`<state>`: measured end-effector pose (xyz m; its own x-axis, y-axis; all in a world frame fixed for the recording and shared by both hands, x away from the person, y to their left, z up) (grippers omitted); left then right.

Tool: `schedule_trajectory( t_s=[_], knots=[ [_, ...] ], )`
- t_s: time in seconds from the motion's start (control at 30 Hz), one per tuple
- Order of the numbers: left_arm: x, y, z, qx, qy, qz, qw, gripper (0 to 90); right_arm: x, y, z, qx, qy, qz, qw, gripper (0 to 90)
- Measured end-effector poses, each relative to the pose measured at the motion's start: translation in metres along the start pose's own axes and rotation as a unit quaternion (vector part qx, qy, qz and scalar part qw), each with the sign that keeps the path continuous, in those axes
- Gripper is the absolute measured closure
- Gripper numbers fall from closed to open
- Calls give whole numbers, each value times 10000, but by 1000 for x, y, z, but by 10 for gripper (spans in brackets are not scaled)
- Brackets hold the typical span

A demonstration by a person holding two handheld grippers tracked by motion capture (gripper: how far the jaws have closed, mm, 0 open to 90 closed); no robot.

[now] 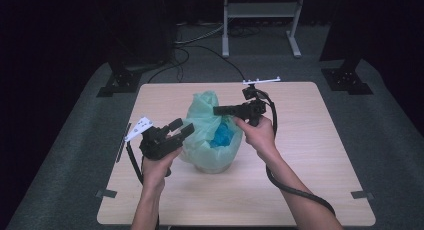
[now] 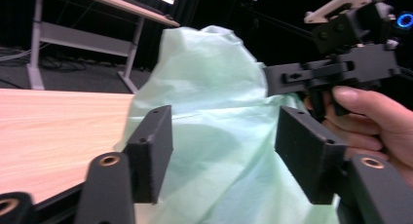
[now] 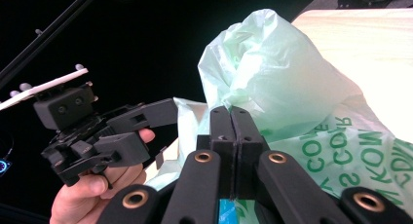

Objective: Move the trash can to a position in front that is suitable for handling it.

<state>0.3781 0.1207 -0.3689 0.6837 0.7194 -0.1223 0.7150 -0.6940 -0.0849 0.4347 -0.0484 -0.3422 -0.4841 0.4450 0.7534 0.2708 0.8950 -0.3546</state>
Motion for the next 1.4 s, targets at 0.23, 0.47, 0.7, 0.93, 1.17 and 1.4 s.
schedule_trajectory(
  t_s=[0.23, 0.47, 0.7, 0.93, 1.17, 1.4],
  knots=[
    [10, -6, -1, -59, -95, -173, 9998, 270, 7, -13, -8, -142, -11, -83, 9999, 900],
    [15, -8, 0, -53, -230, -250, 9994, 204, 11, -23, -14, -249, -30, -106, 9996, 900],
    [21, -10, 1, -49, -339, -307, 9989, 169, 17, -35, -22, -370, -67, -146, 9992, 900],
    [24, -11, 1, -74, -420, -363, 9984, 140, 22, -47, -28, -475, -113, -172, 9987, 900],
    [25, -11, 3, -45, -421, -361, 9985, 139, 28, -62, -35, -615, -137, -241, 9977, 900],
    [26, -10, 4, -32, -471, -378, 9982, 114, 32, -74, -40, -732, -157, -303, 9967, 900]
  ],
)
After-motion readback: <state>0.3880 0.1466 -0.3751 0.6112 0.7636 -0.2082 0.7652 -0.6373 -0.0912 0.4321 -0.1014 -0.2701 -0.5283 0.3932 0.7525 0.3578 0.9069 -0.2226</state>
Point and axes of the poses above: each handheld gripper's, and its own axes: y roughly forward along the jaws, z roughly out of its underside, x roughly to its left, the point moved 8 cm from there along y, roughly forward along the jaws, and after that the axes turned 15 degrees about y, right-handed, at the moved point
